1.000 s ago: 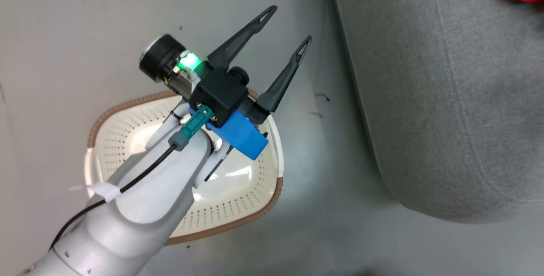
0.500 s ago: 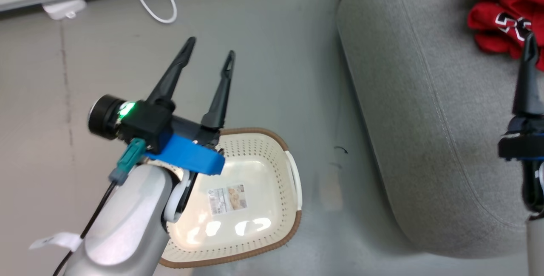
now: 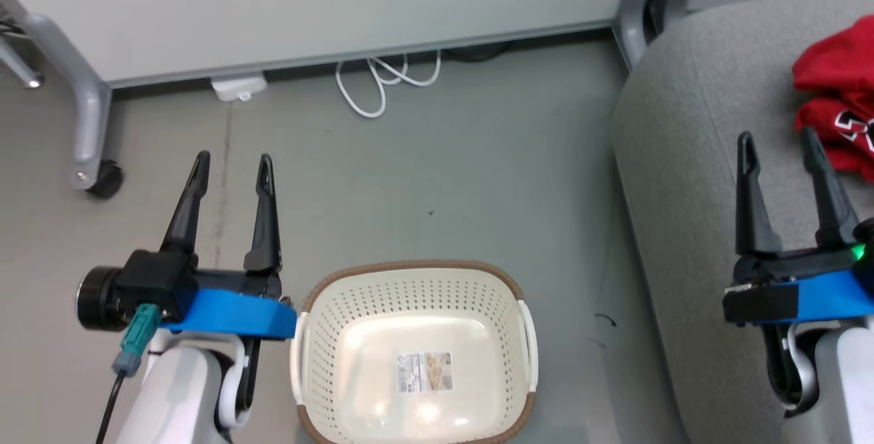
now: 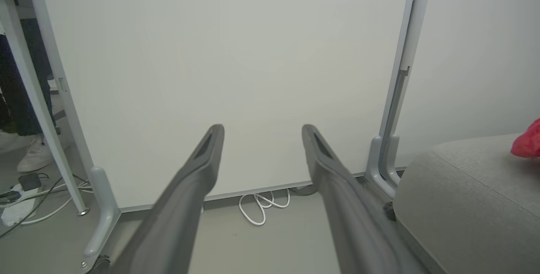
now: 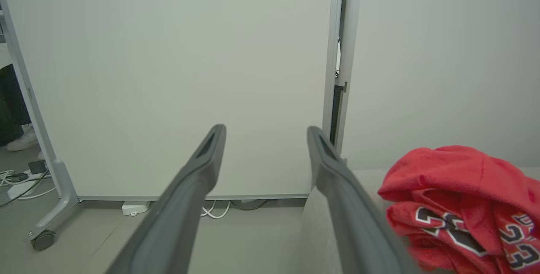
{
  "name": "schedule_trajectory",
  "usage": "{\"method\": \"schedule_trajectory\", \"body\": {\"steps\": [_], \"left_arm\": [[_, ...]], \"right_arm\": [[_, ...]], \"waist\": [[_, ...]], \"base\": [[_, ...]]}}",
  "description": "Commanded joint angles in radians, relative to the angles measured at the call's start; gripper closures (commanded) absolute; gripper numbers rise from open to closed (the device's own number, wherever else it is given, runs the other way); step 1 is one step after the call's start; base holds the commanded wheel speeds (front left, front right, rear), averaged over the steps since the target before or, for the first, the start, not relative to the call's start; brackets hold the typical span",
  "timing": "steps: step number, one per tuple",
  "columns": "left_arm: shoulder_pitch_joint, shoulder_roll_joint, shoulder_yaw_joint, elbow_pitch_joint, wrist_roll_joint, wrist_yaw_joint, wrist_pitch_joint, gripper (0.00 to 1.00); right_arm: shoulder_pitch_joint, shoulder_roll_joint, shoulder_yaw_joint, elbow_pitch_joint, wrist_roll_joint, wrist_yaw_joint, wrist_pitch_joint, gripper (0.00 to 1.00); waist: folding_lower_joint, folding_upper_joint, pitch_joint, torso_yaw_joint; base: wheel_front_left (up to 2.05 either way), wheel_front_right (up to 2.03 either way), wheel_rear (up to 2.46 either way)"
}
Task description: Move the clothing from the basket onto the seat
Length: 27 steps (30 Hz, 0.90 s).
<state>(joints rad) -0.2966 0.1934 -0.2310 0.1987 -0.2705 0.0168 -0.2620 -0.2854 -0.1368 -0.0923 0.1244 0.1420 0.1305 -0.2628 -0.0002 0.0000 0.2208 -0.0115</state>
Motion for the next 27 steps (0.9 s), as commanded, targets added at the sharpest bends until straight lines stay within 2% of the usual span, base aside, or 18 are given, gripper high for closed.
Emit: {"method": "schedule_trajectory", "body": {"steps": [1,11,27], "left_arm": [[0.030,-0.004,0.018,0.001,0.014,-0.008,-0.004,0.00],[0.135,-0.051,0.120,-0.019,0.064,-0.047,-0.004,0.00],[0.212,-0.098,0.177,-0.011,0.117,-0.098,-0.004,0.00]], "right_arm": [[0.029,0.007,0.003,0.006,-0.004,0.000,-0.003,0.00],[0.141,0.050,0.008,-0.010,-0.014,0.000,-0.003,0.00],[0.237,0.082,0.004,-0.003,-0.045,0.000,-0.003,0.00]], "waist": [[0.0002,0.0000,-0.042,0.036],[0.0002,0.0000,-0.107,0.075],[0.0002,0.0000,-0.167,0.071]], "base": [[0.00,0.00,0.00],[0.00,0.00,0.00],[0.00,0.00,0.00]]}}
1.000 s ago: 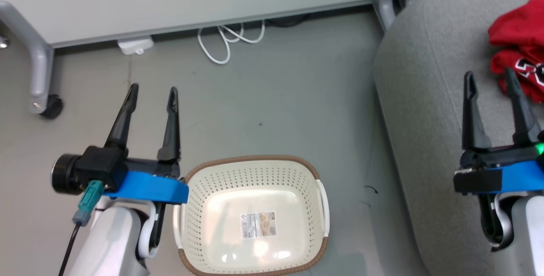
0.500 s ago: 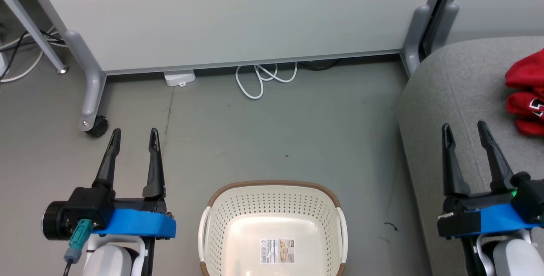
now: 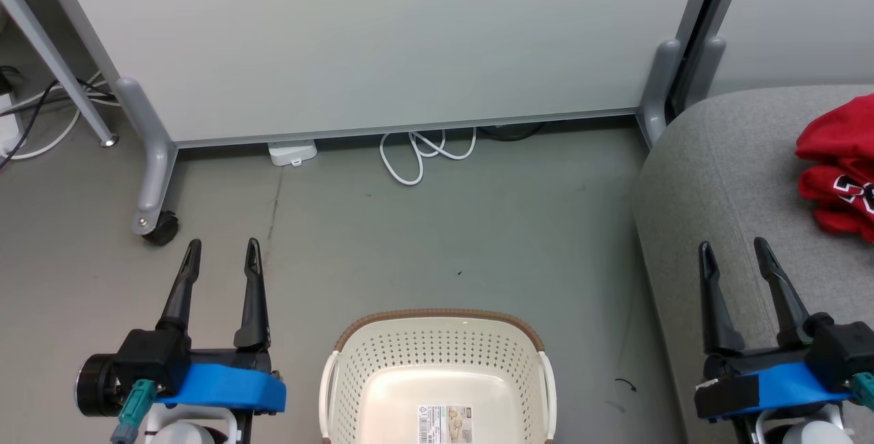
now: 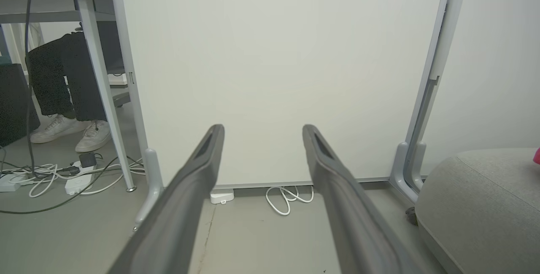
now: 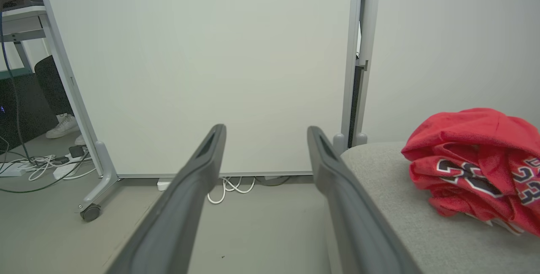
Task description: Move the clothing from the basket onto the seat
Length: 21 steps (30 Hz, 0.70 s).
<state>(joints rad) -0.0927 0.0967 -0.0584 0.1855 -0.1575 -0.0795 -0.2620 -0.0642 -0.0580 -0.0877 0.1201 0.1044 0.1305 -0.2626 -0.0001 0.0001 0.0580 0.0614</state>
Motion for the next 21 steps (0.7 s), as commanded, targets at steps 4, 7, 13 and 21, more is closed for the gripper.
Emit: {"method": "schedule_trajectory", "body": {"steps": [4,7,13,21], "left_arm": [[0.024,-0.008,0.011,0.011,0.011,-0.009,-0.004,0.00],[0.032,-0.013,0.018,0.016,0.018,-0.014,-0.004,0.00],[0.041,-0.019,0.027,0.020,0.027,-0.019,-0.004,0.00],[0.041,-0.024,0.038,0.024,0.040,-0.023,-0.004,0.00]], "right_arm": [[0.027,0.006,-0.001,0.013,-0.006,0.000,-0.003,0.00],[0.034,0.007,0.000,0.020,-0.005,0.000,-0.003,0.00],[0.036,0.008,0.002,0.025,-0.008,0.000,-0.003,0.00],[0.038,0.008,-0.001,0.030,-0.003,0.000,-0.003,0.00]], "waist": [[0.0001,-0.0001,-0.024,-0.007],[0.0001,-0.0001,-0.035,-0.012],[0.0001,-0.0001,-0.040,-0.018],[0.0001,-0.0001,-0.042,-0.021]], "base": [[0.00,0.00,0.00],[0.00,0.00,0.00],[0.00,0.00,0.00],[0.00,0.00,0.00]]}}
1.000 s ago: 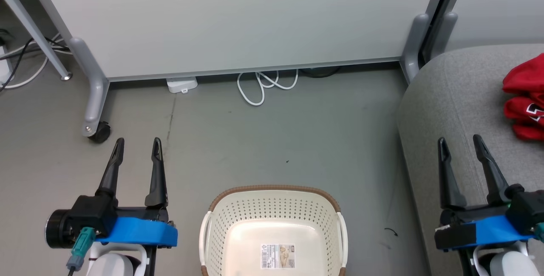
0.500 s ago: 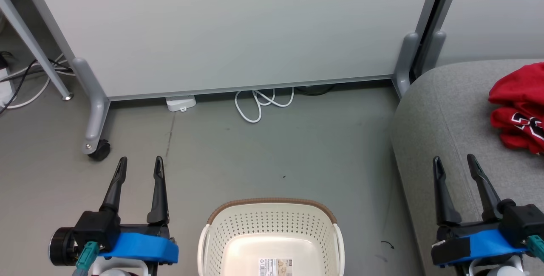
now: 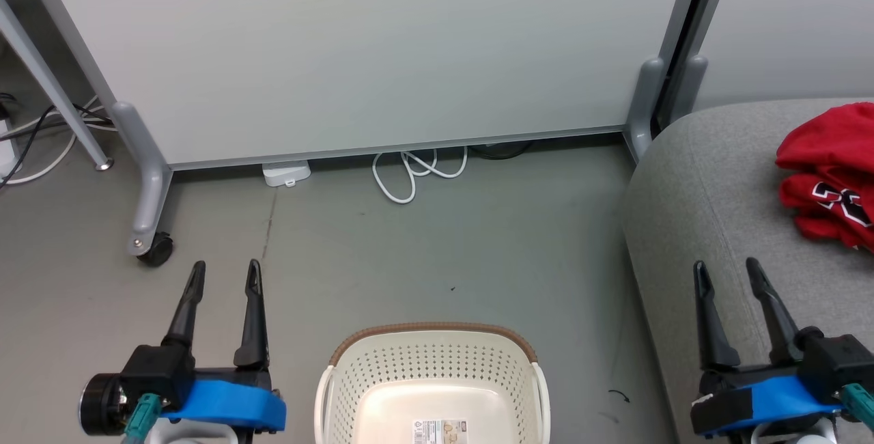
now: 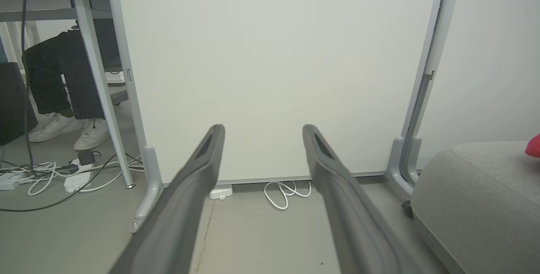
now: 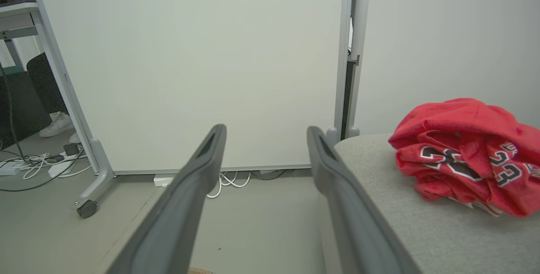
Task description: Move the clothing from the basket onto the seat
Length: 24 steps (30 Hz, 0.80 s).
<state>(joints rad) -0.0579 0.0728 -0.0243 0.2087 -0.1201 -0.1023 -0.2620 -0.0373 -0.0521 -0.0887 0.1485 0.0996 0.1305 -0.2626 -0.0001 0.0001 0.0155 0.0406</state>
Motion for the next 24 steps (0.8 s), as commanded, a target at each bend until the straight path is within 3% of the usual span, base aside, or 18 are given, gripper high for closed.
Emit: {"method": "schedule_trajectory", "body": {"steps": [1,6,24], "left_arm": [[0.000,0.000,0.001,0.001,0.000,0.000,0.000,1.00],[0.024,-0.008,0.005,0.044,-0.021,0.000,0.013,1.00],[0.005,-0.011,0.036,0.039,-0.367,-0.007,0.098,1.00]], "right_arm": [[0.000,0.000,0.000,0.001,0.001,0.000,0.000,1.00],[0.006,0.004,-0.003,0.046,0.020,0.000,0.013,1.00],[-0.013,0.003,-0.007,0.055,0.371,0.000,0.098,1.00]], "waist": [[0.0001,-0.0001,0.000,0.000],[0.0001,-0.0001,0.000,-0.001],[0.0001,-0.0001,-0.002,-0.006]], "base": [[0.00,0.00,0.00],[0.00,0.00,0.00],[0.00,0.00,0.00]]}}
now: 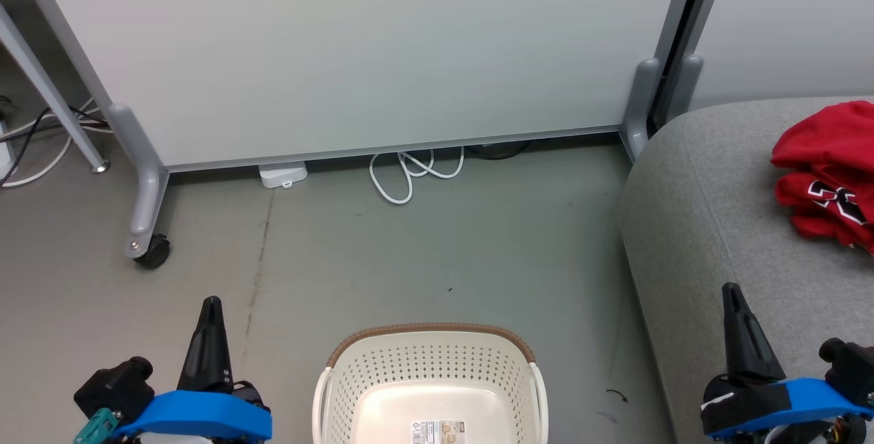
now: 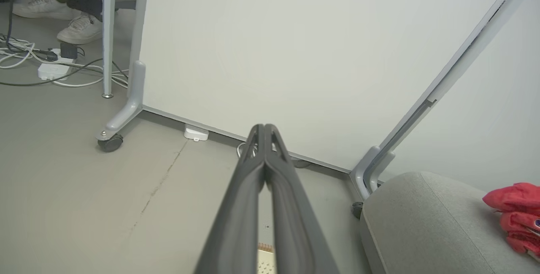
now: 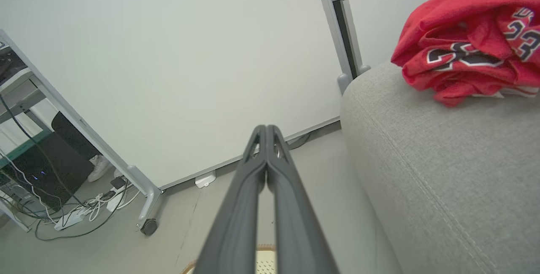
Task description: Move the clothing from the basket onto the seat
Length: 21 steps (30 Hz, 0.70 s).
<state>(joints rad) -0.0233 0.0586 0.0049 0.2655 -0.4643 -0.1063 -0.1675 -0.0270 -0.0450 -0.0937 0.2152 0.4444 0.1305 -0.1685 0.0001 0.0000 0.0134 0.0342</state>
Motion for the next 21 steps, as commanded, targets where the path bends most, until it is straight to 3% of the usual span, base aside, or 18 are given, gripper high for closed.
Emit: {"method": "schedule_trajectory", "body": {"steps": [1,21], "left_arm": [[-0.031,0.003,0.009,-0.018,-0.039,-0.004,0.008,1.00],[-0.049,0.000,0.037,-0.021,-0.344,-0.010,0.082,1.00]], "right_arm": [[-0.024,-0.004,-0.002,-0.012,0.043,0.000,0.008,1.00],[-0.043,-0.005,-0.007,-0.002,0.353,0.000,0.083,1.00]], "waist": [[0.0000,0.0000,0.000,0.000],[0.0000,0.0000,-0.002,-0.007]], "base": [[0.00,0.00,0.00],[0.00,0.00,0.00]]}}
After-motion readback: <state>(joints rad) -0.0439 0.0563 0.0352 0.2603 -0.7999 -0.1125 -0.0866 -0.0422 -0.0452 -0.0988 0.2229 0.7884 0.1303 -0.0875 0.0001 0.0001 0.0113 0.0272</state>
